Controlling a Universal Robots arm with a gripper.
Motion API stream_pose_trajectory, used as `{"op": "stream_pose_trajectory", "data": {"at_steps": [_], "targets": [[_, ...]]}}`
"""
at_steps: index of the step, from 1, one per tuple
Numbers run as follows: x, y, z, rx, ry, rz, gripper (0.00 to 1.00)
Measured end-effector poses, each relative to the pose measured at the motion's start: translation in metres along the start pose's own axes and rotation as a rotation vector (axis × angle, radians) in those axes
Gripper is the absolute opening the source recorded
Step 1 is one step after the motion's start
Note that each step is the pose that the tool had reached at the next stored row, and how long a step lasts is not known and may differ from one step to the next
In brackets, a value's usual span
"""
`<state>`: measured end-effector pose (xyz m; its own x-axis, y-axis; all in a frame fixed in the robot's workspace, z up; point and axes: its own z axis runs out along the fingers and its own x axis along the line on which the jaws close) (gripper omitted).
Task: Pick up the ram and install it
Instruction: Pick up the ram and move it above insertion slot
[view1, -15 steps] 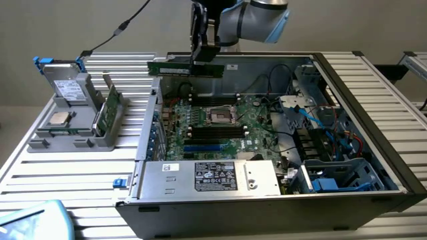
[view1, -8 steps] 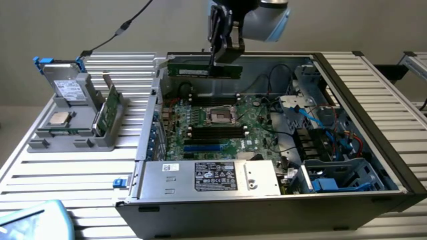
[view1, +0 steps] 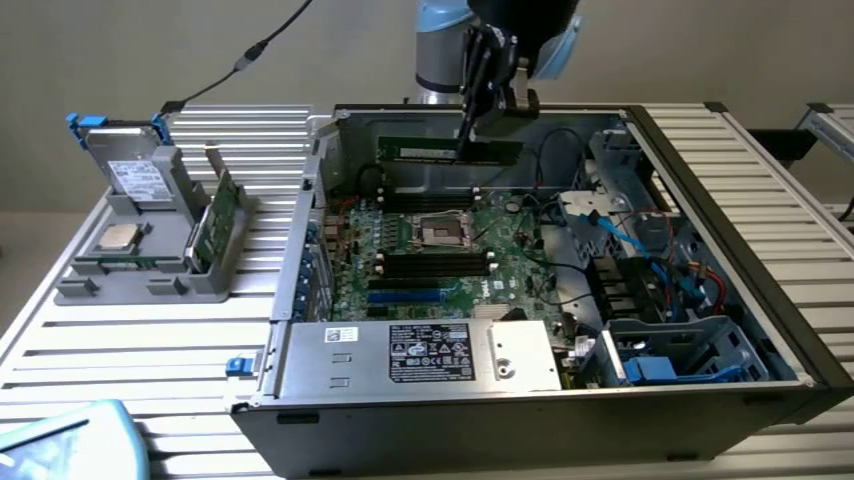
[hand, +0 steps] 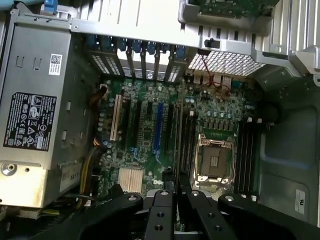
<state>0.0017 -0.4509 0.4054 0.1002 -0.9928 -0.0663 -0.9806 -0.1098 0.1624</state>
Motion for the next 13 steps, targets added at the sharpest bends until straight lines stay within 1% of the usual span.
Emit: {"op": "stream_pose_trajectory", "data": {"at_steps": [2,3,13], "targets": [[0.0,-0.0085,0.0023,0.0,0.0001,0.0,0.13],[-0.001,-0.0105,0.0039,-0.0001,0.0,0.0,0.13],[-0.018,-0.0148,0.0228,0.0001,-0.0006,0.004,0.13]]}}
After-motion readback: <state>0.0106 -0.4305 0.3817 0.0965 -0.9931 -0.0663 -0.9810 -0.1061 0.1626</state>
